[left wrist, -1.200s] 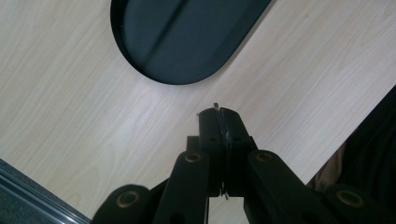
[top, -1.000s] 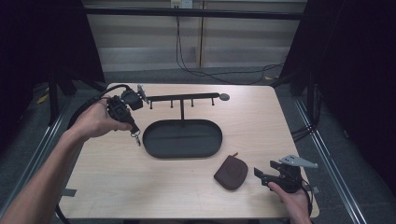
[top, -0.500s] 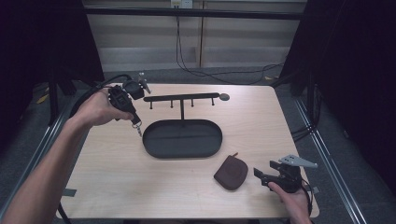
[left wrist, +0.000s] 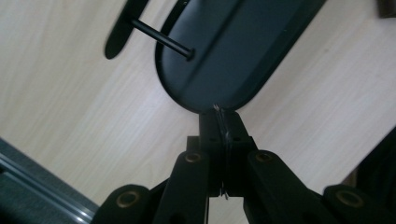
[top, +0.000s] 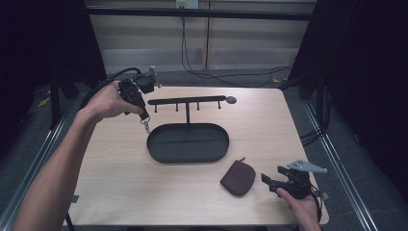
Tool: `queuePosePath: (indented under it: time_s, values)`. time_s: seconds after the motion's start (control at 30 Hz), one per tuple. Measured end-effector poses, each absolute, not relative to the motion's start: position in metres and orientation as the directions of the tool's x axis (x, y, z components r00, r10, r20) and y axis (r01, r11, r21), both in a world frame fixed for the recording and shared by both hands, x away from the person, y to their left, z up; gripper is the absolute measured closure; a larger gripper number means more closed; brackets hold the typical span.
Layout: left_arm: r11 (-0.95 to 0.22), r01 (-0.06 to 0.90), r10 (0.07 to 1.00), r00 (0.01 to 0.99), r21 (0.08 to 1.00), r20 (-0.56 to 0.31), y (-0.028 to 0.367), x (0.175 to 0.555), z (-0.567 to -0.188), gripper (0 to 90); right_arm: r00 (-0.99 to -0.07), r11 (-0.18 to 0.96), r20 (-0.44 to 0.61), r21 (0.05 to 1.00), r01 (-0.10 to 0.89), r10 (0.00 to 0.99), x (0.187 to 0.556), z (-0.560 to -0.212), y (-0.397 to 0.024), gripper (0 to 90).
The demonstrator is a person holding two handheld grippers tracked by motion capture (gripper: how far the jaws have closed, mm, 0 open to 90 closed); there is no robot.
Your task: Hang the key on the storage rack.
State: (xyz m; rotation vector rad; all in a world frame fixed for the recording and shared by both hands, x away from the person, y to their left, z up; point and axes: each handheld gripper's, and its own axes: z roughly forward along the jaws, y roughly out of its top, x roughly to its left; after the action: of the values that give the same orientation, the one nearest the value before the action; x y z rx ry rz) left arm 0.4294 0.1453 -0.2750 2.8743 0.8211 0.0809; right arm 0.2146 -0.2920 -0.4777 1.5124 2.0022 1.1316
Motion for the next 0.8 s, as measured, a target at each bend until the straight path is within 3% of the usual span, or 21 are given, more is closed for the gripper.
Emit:
queuePosePath:
  time_s: [0.33, 0.8]
  values:
    - [-0.851, 0.498, 0.507, 0.862, 0.164, 0.017, 0.130, 0.439, -0.271, 89.5, -0.348, 0.091, 0.165, 0.784, 0.614, 0.923, 0.215, -0.478, -0.292, 23.1]
    - [-0.824, 0.547, 0.556, 0.831, 0.151, 0.022, 0.123, 0.459, -0.286, 89.5, -0.356, 0.094, 0.169, 0.783, 0.614, 0.919, 0.214, -0.478, -0.291, 23.1]
